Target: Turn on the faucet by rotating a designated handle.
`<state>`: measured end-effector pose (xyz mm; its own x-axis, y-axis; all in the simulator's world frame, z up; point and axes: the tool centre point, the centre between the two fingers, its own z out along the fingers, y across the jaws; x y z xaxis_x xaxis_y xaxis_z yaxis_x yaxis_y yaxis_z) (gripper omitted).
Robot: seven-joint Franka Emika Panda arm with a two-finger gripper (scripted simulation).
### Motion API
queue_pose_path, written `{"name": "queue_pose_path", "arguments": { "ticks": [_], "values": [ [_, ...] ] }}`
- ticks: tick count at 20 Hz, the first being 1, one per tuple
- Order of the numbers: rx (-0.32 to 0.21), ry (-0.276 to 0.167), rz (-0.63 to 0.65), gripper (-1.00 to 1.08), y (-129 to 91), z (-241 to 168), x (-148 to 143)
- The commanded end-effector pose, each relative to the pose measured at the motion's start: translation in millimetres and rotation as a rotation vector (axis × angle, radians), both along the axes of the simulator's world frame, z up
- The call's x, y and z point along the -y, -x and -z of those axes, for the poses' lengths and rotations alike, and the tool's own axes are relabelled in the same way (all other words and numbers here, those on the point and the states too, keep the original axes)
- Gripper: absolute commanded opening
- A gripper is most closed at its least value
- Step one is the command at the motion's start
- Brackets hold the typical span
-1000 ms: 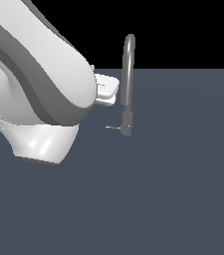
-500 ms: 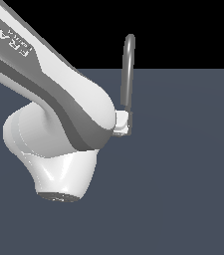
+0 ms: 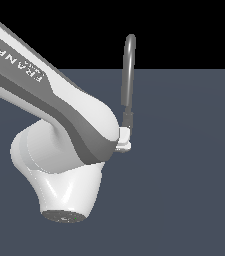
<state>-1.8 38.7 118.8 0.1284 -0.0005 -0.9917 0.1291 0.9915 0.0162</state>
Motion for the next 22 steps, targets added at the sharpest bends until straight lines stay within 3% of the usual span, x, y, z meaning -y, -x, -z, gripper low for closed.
{"name": "queue_pose_path", "arguments": {
  "ticks": [1, 10, 16, 22],
  "values": [
    [-0.021, -0.001, -0.005, -1.00, 1.8, 8.9, -1.4],
    [-0.035, 0.004, -0.007, -1.00, 3.6, 13.4, 0.9],
    [-0.070, 0.018, 0.007, -1.00, 9.8, 24.0, 19.4],
    [-0.084, -0.006, 0.046, -1.00, 13.8, 33.0, 41.6]
  ]
}}
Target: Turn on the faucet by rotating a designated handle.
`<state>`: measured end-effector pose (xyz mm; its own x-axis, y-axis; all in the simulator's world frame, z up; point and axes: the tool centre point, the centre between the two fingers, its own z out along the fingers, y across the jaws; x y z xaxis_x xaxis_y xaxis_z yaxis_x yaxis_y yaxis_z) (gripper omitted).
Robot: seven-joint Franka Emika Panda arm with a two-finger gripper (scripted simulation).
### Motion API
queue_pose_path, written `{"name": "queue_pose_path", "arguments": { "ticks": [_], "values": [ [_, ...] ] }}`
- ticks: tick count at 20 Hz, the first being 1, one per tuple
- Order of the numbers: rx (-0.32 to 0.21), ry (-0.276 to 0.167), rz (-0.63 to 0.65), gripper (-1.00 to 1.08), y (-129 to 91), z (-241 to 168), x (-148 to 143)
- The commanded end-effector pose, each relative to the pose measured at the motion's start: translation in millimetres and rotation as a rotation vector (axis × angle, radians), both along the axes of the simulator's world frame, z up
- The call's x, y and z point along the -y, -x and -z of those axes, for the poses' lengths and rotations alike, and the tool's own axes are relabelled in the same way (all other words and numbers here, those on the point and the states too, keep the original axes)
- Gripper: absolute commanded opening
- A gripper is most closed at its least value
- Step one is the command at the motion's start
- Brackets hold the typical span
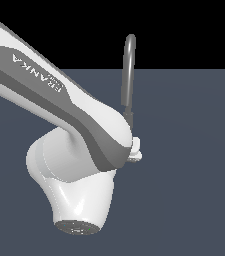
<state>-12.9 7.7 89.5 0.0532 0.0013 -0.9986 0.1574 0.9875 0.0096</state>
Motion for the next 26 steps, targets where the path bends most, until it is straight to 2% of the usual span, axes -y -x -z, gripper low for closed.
{"name": "queue_pose_path", "arguments": {
  "ticks": [1, 7, 13, 26],
  "values": [
    [-0.013, -0.002, 0.020, -1.00, 3.4, 5.8, 12.0],
    [-0.051, 0.005, 0.010, -1.00, 8.4, 18.4, 11.8],
    [-0.053, 0.006, 0.009, -1.00, 8.8, 19.2, 11.6],
    [-0.054, 0.006, 0.009, -1.00, 6.7, -20.6, -1.5]
  ]
}}
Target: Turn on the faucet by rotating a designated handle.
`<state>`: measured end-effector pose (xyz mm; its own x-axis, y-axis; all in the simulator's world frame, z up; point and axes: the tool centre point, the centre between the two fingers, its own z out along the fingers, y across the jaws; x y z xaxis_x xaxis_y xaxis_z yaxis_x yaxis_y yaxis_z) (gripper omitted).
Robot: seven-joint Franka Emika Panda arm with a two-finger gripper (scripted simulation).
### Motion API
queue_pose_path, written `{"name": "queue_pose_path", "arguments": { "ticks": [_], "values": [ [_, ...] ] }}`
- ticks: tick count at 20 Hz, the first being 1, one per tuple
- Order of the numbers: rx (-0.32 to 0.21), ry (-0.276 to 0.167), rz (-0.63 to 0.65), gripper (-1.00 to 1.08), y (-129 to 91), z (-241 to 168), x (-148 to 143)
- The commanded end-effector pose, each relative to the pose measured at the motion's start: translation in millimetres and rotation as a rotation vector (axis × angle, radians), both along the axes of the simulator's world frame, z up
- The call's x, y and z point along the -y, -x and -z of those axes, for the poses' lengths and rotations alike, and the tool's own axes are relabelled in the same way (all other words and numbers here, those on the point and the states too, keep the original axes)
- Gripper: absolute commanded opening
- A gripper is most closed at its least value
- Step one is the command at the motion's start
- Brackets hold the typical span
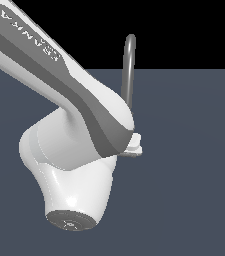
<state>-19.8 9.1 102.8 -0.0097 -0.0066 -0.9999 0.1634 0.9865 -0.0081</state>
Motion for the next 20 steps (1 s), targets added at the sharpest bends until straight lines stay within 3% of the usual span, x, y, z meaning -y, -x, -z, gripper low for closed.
{"name": "queue_pose_path", "arguments": {
  "ticks": [1, 15, 16, 17, 20],
  "values": [
    [0.000, -0.002, -0.001, -1.00, -0.1, 0.6, -0.8],
    [0.008, -0.001, 0.002, -1.00, 2.9, -47.5, 17.7],
    [0.008, -0.001, 0.002, -1.00, 2.9, -47.5, 17.7],
    [-0.025, -0.001, -0.010, -1.00, 5.8, -29.8, 9.8],
    [-0.017, -0.001, -0.007, -1.00, 6.7, -37.8, 21.8]
  ]
}}
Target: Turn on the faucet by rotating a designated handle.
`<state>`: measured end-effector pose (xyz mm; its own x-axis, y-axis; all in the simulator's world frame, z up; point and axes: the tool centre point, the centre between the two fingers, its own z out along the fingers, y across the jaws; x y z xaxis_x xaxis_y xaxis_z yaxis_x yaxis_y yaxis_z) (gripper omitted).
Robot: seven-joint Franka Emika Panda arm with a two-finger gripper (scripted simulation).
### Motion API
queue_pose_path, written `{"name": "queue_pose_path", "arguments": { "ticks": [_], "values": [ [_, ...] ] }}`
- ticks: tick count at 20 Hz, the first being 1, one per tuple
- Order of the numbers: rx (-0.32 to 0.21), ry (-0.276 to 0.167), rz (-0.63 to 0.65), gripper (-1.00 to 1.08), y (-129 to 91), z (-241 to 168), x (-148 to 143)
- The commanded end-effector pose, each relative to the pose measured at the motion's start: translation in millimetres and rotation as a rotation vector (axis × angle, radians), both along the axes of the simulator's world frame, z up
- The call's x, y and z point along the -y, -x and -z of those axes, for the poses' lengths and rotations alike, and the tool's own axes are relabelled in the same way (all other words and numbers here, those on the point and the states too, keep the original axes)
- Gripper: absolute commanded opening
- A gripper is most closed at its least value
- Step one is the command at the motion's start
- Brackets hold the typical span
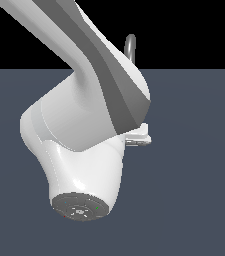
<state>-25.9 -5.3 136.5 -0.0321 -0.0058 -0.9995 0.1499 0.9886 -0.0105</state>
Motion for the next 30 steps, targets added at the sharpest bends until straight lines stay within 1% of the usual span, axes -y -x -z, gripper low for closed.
{"name": "queue_pose_path", "arguments": {
  "ticks": [1, 10, 11, 12, 26, 27, 28, 30],
  "values": [
    [0.008, 0.000, 0.007, -1.00, 0.9, -6.9, 11.4],
    [0.031, 0.000, 0.016, -1.00, 4.1, -31.0, 47.5],
    [0.031, 0.000, 0.016, -1.00, 4.1, -31.0, 47.5],
    [-0.009, -0.009, -0.032, -1.00, 4.1, -10.3, 18.9],
    [0.030, 0.000, 0.014, -1.00, 10.6, -9.3, 85.8],
    [0.030, 0.000, 0.014, -1.00, 10.6, -9.3, 85.8],
    [0.046, -0.019, -0.047, -1.00, 3.1, -13.7, 51.6],
    [0.044, -0.017, -0.040, -1.00, 4.0, -8.2, 57.0]
  ]
}}
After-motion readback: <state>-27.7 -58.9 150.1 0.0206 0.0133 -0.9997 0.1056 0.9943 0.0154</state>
